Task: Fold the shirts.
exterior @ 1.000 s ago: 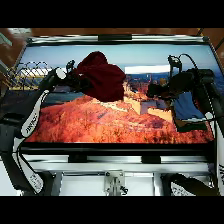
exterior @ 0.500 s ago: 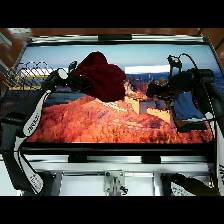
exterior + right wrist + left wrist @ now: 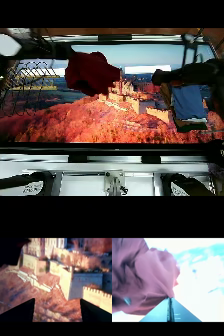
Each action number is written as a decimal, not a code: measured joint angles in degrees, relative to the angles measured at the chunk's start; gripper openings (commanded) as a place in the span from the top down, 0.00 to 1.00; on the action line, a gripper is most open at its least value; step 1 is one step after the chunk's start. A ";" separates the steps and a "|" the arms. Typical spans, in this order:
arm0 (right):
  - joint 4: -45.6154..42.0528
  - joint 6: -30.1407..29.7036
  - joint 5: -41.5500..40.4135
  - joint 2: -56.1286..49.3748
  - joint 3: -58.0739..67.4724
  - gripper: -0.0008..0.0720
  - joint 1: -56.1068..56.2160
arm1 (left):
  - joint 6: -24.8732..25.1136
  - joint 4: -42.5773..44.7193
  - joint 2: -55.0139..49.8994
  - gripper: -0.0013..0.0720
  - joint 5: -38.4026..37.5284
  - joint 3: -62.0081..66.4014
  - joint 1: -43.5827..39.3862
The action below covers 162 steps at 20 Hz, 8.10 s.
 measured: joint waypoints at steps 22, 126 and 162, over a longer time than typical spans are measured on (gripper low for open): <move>-4.15 -0.28 -24.81 14.58 8.15 0.07 0.00 | -17.66 5.22 17.66 0.00 -3.93 -39.52 -24.52; 17.86 2.40 -8.46 3.48 -24.26 0.87 -0.76 | -4.04 1.25 25.53 0.01 -25.11 -62.62 26.95; 21.59 -11.34 4.83 12.35 9.40 0.89 -0.79 | 27.15 -30.86 39.34 0.94 -4.26 -24.81 27.52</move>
